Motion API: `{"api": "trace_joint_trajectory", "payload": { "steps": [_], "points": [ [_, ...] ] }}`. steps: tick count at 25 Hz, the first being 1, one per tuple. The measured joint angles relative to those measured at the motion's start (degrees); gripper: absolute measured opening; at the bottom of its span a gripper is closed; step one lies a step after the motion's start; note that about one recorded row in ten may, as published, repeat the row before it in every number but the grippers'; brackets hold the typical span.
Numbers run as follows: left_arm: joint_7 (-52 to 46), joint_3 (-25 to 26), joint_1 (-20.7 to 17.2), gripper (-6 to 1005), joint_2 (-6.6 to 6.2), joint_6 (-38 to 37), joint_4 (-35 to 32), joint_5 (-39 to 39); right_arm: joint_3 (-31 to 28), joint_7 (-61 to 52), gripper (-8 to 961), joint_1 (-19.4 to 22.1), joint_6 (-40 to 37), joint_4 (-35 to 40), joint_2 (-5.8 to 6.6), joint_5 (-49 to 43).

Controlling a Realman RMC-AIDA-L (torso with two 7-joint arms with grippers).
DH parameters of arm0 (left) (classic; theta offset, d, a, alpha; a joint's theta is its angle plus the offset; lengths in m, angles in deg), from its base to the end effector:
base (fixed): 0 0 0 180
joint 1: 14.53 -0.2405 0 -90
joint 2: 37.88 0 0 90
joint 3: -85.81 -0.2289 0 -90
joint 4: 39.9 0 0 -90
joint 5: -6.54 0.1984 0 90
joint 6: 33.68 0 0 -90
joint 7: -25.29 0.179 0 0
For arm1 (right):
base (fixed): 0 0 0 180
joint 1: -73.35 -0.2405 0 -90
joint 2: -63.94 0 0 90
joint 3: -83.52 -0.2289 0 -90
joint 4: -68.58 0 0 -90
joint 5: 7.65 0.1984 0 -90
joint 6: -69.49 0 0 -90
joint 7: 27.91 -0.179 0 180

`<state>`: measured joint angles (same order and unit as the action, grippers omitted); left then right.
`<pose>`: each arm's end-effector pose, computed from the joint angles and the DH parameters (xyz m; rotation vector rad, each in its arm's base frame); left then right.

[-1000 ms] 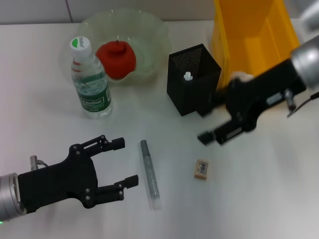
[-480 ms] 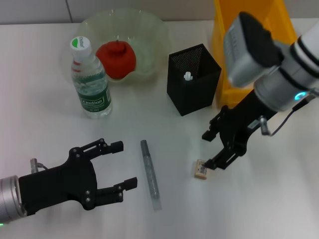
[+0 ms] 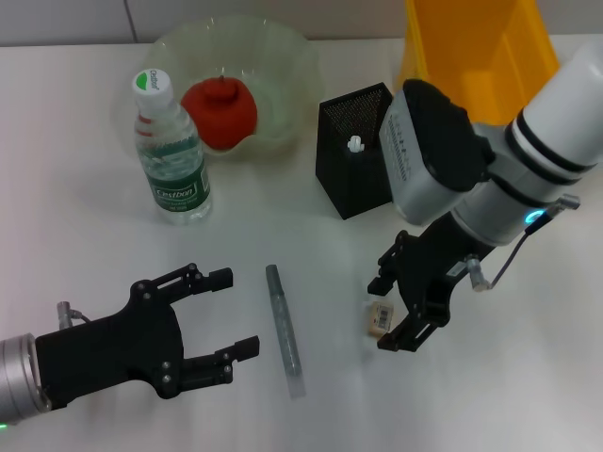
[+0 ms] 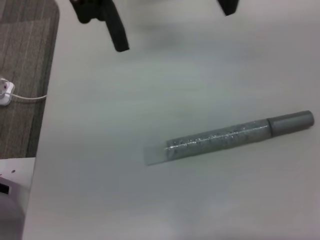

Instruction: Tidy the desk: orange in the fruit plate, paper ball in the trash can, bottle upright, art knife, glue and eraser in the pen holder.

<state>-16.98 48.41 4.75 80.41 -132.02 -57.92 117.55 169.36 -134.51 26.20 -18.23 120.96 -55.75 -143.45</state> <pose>-0.2535 0.2233 -0.0484 -2.6838 -0.3188 -0.9443 0.1611 0.3109 -0.0880 2.9639 -0.0474 0.5663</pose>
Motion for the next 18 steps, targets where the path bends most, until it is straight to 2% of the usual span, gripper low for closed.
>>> {"api": "trace_joint_trajectory", "payload": {
  "steps": [7, 13, 15, 18],
  "points": [
    [0.00, -0.03, 0.04, 818, 0.07, -0.02, 0.05, 0.00, 4.83, -1.29, 715, 0.63, 3.70, -0.16, -0.02, 0.24],
    [0.00, 0.04, 0.05, 818, 0.05, -0.10, 0.06, 0.00, 5.17, -1.38, 546, 1.04, 4.50, 0.23, -0.10, 0.24],
    [-0.06, 0.10, 0.05, 818, 0.03, -0.25, -0.07, 0.00, 5.55, -1.51, 436, 1.16, 5.06, 0.28, -0.10, 0.25],
    [-0.29, 0.13, 0.05, 818, 0.02, -0.38, -0.21, 0.00, 5.39, -1.62, 435, 1.45, 5.17, 0.81, -0.11, 0.24]
  ]
}}
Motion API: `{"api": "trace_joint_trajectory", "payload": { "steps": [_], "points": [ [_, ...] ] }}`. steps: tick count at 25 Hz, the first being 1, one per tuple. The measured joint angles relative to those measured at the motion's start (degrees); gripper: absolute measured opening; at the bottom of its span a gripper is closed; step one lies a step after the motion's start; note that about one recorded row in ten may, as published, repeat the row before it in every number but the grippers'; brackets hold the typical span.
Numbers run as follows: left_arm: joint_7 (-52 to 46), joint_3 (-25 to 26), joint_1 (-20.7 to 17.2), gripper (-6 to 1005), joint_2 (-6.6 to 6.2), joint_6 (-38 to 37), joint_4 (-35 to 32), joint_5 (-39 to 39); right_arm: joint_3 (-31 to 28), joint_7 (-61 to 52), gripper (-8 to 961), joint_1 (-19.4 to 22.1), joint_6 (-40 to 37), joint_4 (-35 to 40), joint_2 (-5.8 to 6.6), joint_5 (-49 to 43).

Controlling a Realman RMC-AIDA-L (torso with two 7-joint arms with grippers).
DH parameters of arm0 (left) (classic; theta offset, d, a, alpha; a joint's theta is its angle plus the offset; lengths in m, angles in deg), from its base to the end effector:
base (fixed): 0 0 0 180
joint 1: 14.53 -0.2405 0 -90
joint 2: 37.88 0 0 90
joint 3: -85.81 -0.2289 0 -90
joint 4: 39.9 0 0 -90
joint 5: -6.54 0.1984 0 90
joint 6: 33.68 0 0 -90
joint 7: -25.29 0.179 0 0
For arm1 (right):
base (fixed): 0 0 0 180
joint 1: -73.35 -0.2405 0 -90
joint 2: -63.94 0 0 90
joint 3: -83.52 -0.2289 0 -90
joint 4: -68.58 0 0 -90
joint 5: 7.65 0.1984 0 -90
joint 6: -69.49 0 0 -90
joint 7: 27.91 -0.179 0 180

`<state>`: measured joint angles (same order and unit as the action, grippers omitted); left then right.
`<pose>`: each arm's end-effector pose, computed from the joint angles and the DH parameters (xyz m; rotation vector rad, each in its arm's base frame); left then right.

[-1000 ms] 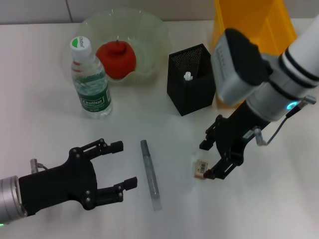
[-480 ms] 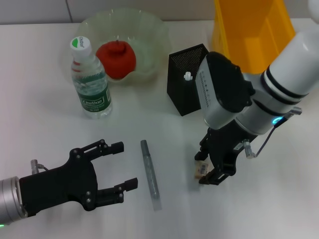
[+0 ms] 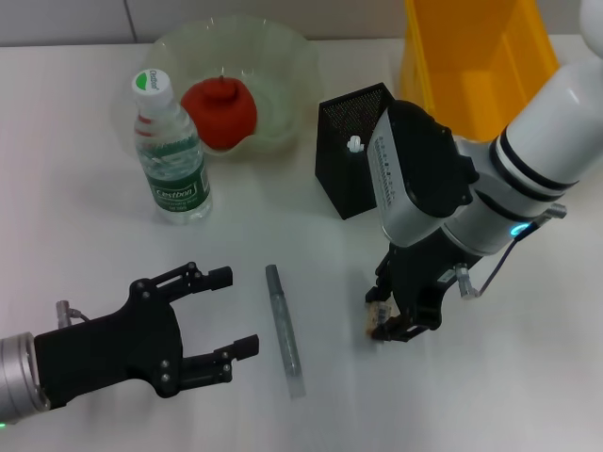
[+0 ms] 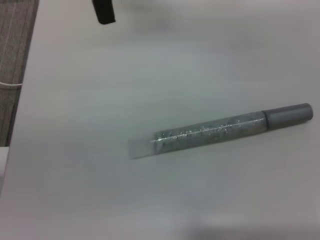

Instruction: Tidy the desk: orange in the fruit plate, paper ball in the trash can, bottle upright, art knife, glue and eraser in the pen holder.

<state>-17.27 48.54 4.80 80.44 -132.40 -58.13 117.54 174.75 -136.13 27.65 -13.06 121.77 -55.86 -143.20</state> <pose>-0.2524 0.2236 -0.0474 -2.6832 -0.3184 -0.9526 0.1661 0.3117 -0.0994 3.0003 -0.0062 0.6136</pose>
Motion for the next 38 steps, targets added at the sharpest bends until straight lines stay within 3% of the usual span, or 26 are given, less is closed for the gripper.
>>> {"api": "trace_joint_trajectory", "payload": {
  "steps": [4, 5, 6, 7, 8, 11, 12, 15, 19, 25, 38],
  "points": [
    [-0.39, 0.04, -0.07, 818, -0.02, -0.13, -0.22, -0.13, -3.36, -0.71, 433, 2.23, -1.72, 4.62, 0.15, 1.29],
    [-0.40, 0.07, -0.09, 818, -0.03, -0.16, -0.23, -0.15, -9.26, -0.82, 433, 3.54, -4.59, 7.67, 0.34, 4.14],
    [-0.40, 0.07, -0.09, 817, -0.03, -0.16, -0.23, -0.15, -9.26, -0.82, 432, 3.54, -4.59, 7.67, 0.34, 4.14],
    [-0.44, 0.01, -0.09, 817, -0.02, -0.32, -0.23, -0.24, -17.42, -0.83, 432, 4.20, -7.50, 9.34, 0.57, 7.93],
    [-0.44, 0.01, -0.09, 817, -0.02, -0.32, -0.23, -0.24, -17.42, -0.83, 432, 4.20, -7.50, 9.34, 0.57, 7.93],
    [-0.48, -0.11, -0.08, 816, -0.02, -0.88, -0.24, -0.27, -30.99, -0.83, 431, 4.57, -9.98, 9.14, 0.91, 13.01],
    [-0.49, -0.11, 0.05, 816, -0.02, -1.10, -0.19, -0.26, -37.89, -0.66, 430, 4.72, -9.90, 7.81, 1.22, 15.39],
    [-0.50, -0.11, 0.20, 817, -0.01, -1.14, -0.10, -0.26, -41.65, -0.39, 429, 4.82, -8.62, 6.63, 1.45, 16.97],
    [-0.50, -0.13, 0.34, 817, -0.02, -1.45, -0.02, -0.27, -42.33, -0.12, 427, 5.19, -3.17, 6.09, 1.14, 17.31],
    [-1.25, -0.17, 0.43, 818, -0.02, -1.73, -0.10, -0.39, -32.63, 0.12, 428, 4.58, 9.97, 2.41, 0.80, 16.01],
    [-2.03, 0.02, 0.11, 816, -0.18, -2.44, -0.33, -0.29, -29.47, -0.55, 465, 3.12, 12.95, 0.42, 0.76, 11.55]
  ]
}}
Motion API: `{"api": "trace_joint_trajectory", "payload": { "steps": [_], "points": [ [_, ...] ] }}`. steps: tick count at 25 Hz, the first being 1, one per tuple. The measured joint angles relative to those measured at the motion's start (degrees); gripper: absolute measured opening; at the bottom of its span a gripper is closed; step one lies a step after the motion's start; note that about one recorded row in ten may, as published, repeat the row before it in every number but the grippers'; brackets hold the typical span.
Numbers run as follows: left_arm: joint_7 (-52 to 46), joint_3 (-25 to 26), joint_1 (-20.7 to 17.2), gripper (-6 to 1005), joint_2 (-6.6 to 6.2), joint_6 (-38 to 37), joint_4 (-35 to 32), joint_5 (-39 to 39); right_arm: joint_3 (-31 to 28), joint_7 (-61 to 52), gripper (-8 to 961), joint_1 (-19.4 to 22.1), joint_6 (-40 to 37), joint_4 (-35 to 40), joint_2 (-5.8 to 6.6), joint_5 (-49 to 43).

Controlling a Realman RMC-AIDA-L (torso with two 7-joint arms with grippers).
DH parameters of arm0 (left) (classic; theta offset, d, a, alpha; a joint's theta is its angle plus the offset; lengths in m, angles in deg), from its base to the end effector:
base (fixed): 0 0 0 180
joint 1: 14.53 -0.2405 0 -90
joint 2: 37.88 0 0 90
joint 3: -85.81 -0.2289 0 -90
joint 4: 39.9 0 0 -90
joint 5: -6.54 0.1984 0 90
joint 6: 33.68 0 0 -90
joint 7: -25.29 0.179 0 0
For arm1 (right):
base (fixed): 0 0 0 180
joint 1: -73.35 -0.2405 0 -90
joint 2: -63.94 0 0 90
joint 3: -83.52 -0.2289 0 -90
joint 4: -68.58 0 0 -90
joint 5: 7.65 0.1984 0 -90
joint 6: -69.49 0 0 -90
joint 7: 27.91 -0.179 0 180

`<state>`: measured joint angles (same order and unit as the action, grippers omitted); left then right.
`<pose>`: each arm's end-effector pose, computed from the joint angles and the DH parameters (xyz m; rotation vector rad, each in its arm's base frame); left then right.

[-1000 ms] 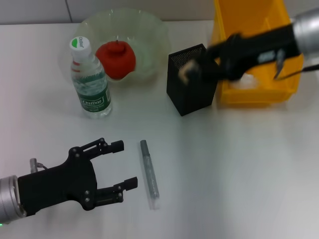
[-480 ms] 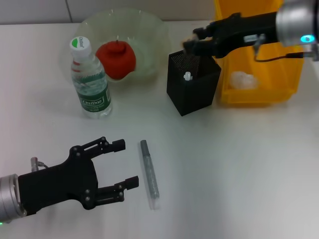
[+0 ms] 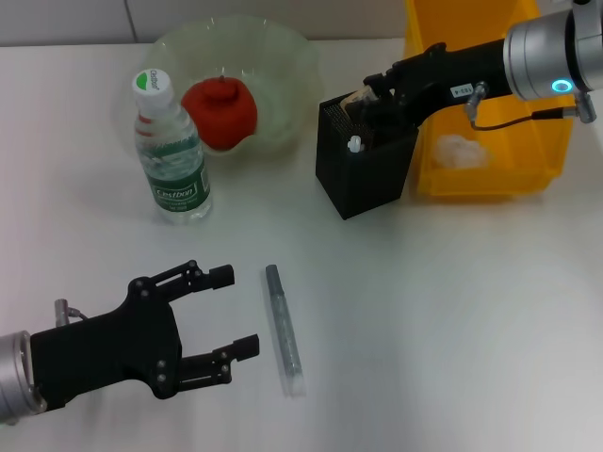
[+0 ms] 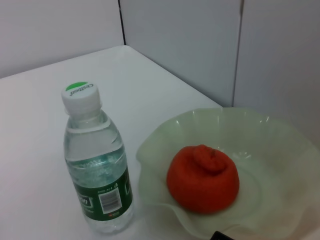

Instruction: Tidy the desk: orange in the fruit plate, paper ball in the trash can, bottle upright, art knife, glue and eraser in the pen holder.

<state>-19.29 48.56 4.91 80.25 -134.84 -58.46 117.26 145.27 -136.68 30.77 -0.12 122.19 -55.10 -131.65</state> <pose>-0.2471 0.2215 -0.0424 -2.6907 -0.3381 -1.0097 0.1414 0.4039 -0.0257 -2.7012 0.5213 0.2139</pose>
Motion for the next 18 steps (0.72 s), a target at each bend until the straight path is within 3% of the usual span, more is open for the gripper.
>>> {"api": "trace_joint_trajectory", "payload": {
  "steps": [6, 13, 18],
  "points": [
    [0.01, -0.06, 0.13, 817, -0.09, -0.08, -0.08, 0.21, 0.04, 0.00, 487, 0.35, -0.07, 0.40, -0.05, 0.00],
    [0.03, -0.18, 0.29, 817, -0.09, -0.20, -0.48, 0.26, -0.22, 0.30, 685, 0.49, 0.03, 0.45, -0.11, 0.59],
    [0.04, -0.19, 0.90, 818, -0.10, -2.74, -2.13, 0.22, -0.61, 5.48, 723, 3.94, -3.05, 1.18, 0.24, 10.61]
  ]
}}
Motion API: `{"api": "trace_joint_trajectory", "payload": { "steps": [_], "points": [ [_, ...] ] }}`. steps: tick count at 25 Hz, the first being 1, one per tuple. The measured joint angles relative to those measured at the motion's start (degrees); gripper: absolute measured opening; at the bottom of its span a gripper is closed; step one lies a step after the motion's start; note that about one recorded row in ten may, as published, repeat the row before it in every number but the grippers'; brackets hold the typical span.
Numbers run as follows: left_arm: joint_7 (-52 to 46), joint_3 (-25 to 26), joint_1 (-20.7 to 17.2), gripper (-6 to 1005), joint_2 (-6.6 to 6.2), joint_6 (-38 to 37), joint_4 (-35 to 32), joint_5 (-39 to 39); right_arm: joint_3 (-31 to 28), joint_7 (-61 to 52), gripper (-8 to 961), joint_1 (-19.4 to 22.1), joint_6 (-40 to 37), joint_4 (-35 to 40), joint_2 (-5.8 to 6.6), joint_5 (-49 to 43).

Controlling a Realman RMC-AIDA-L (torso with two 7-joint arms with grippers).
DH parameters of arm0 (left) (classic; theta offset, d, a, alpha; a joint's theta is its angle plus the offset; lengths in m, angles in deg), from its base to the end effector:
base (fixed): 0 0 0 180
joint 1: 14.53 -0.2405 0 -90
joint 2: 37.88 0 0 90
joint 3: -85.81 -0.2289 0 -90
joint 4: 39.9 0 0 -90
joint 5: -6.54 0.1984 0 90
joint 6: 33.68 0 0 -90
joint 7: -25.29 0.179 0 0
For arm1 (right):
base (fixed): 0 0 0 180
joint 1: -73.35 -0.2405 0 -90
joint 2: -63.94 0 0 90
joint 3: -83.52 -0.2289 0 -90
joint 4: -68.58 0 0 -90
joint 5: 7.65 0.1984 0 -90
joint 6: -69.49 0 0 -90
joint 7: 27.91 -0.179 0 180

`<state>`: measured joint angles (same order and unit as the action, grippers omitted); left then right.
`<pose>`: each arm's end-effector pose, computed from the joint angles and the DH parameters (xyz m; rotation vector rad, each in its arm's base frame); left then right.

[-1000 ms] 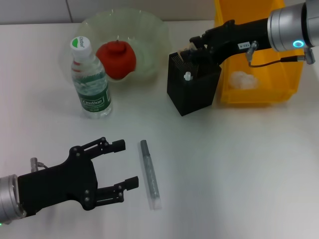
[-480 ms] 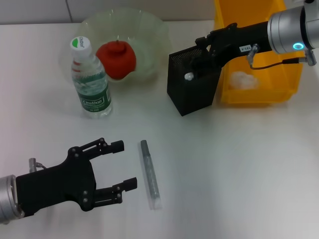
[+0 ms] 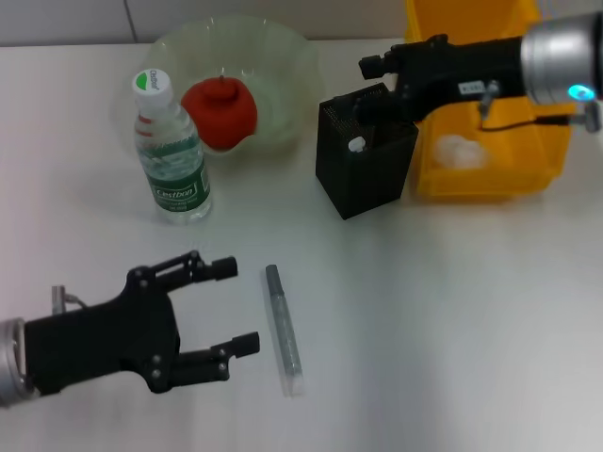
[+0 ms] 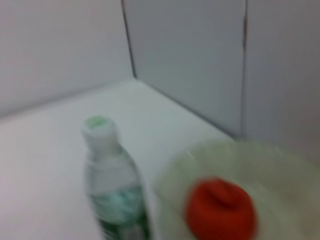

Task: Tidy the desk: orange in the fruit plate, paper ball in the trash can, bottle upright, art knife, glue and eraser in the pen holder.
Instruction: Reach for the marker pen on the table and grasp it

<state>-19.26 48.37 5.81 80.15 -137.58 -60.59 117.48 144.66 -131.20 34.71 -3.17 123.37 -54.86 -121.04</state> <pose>-0.2392 0.2240 -0.0350 -2.7157 -0.2526 -1.0375 0.1342 0.3910 -0.0163 -2.7159 0.4980 0.4342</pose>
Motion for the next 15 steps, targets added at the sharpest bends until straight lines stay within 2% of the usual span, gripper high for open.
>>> {"api": "trace_joint_trajectory", "payload": {
  "steps": [1, 2, 5, 6, 7, 9, 10, 11, 12, 13, 15],
  "points": [
    [-0.01, 0.04, 0.70, 818, 0.00, -2.15, -1.96, -0.13, -0.39, 3.74, 723, 2.50, -4.77, 0.13, 0.81, 5.70],
    [-0.01, 0.04, 0.70, 818, 0.00, -2.15, -1.96, -0.13, -0.39, 3.74, 722, 2.50, -4.77, 0.13, 0.81, 5.70],
    [-1.30, -0.11, 2.89, 818, 0.00, -5.06, -6.34, 0.29, -3.69, 7.78, 722, 5.53, -11.23, -1.31, 1.65, 8.90],
    [-3.76, -1.04, 5.17, 818, -0.06, -6.25, -10.06, 1.39, -6.78, 10.68, 722, 7.16, -14.70, -3.01, 1.88, 8.81],
    [-3.76, -1.04, 5.17, 818, -0.06, -6.25, -10.06, 1.39, -6.78, 10.68, 721, 7.16, -14.70, -3.01, 1.88, 8.81],
    [-6.39, -3.76, 7.95, 817, -0.24, -6.84, -14.63, 2.64, -9.66, 14.55, 721, 8.73, -18.30, -5.92, 2.50, 8.60],
    [-6.82, -4.59, 8.48, 816, -0.29, -6.84, -15.58, 3.02, -11.10, 16.58, 721, 9.48, -19.76, -7.64, 3.03, 8.59],
    [-7.75, -7.97, 10.78, 816, -0.30, -6.77, -19.55, 4.27, -12.82, 19.99, 721, 10.61, -22.56, -11.08, 4.29, 8.54],
    [-7.75, -7.97, 10.78, 816, -0.30, -6.77, -19.55, 4.27, -12.82, 19.99, 720, 10.61, -22.56, -11.08, 4.29, 8.54],
    [-8.03, -11.07, 12.95, 816, -0.13, -6.62, -23.26, 6.02, -13.15, 21.51, 720, 11.08, -23.95, -12.89, 5.07, 8.52],
    [-8.02, -12.51, 14.13, 816, 0.01, -6.50, -24.94, 7.23, -13.02, 24.38, 720, 11.80, -26.62, -16.06, 6.55, 7.95]
  ]
}}
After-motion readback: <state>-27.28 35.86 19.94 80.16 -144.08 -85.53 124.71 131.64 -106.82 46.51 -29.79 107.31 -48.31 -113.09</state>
